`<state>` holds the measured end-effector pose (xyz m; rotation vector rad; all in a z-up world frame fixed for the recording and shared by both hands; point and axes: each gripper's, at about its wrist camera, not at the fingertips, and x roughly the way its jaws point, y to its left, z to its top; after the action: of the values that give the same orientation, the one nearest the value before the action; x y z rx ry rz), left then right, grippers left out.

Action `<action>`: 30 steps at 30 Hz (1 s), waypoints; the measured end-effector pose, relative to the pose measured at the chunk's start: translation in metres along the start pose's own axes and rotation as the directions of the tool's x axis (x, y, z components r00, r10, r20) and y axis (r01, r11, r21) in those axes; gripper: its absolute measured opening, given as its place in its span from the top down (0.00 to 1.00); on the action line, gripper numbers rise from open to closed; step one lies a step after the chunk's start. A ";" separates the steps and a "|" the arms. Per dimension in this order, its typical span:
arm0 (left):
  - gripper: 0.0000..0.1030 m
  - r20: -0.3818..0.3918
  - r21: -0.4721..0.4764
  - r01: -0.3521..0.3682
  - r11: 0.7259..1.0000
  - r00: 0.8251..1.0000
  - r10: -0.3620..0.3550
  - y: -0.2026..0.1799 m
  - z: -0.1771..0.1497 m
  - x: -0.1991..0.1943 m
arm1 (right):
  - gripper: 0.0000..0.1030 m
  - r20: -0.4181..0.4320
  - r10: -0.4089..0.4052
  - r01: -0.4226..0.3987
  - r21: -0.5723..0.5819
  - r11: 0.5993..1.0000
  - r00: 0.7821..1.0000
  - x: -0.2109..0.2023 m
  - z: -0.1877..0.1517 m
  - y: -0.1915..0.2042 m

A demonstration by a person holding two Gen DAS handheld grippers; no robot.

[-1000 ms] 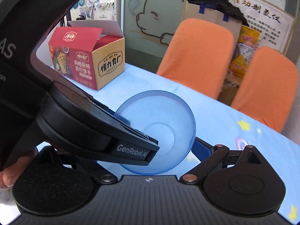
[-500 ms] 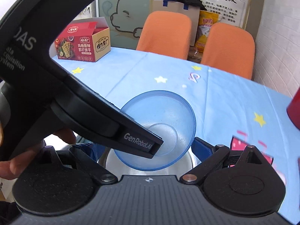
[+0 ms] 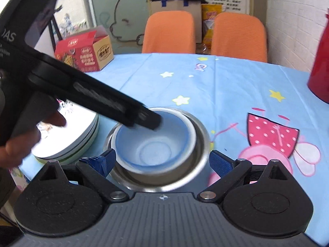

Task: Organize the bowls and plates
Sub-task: 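Lower the blue bowl into the white bowl and open the left gripper, then move the left gripper to the steel bowl rim and close on it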

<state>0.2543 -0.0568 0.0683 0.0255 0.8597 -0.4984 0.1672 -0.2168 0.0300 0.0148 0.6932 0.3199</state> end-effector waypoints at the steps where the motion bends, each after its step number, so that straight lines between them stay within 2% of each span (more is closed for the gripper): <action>1: 0.21 0.027 -0.007 -0.007 1.000 1.000 0.008 0.003 -0.002 -0.007 | 0.17 0.016 -0.006 0.006 0.012 1.000 1.000 -0.006 -0.005 0.000; 4: 0.08 0.114 -0.026 -0.061 0.998 0.991 0.063 0.005 -0.015 -0.022 | 0.17 0.103 -0.048 0.037 0.109 0.993 0.993 -0.024 -0.026 -0.002; 8: 0.08 0.177 -0.063 -0.115 0.991 0.976 0.125 0.003 -0.035 -0.028 | 0.16 0.198 -0.100 0.044 0.272 0.961 0.975 -0.031 -0.051 -0.010; 10: 0.07 0.211 -0.105 -0.115 0.988 0.968 0.135 0.004 -0.043 -0.028 | 0.16 0.206 -0.106 0.041 0.297 0.954 0.973 -0.028 -0.053 -0.015; 12: 0.06 0.202 -0.132 -0.134 0.982 0.967 0.159 0.006 -0.047 -0.024 | 0.16 0.192 -0.113 0.054 0.289 0.956 0.975 -0.019 -0.049 -0.019; 17: 0.06 0.162 -0.134 -0.182 0.974 0.966 0.203 0.014 -0.044 -0.006 | 0.16 0.150 -0.125 0.075 0.298 0.952 0.981 -0.003 -0.043 -0.025; 26: 0.06 0.118 -0.122 -0.198 0.973 0.970 0.212 0.027 -0.031 0.012 | 0.16 0.125 -0.118 0.070 0.333 0.940 0.985 0.015 -0.026 -0.031; 30: 0.06 0.106 -0.109 -0.208 0.972 0.970 0.220 0.029 -0.027 0.020 | 0.16 0.081 -0.132 0.098 0.332 0.938 0.988 0.025 -0.023 -0.032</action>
<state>0.2580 -0.0331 0.0310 -0.0002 0.7548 -0.2519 0.1799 -0.2416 -0.0067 0.3046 0.6360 0.0871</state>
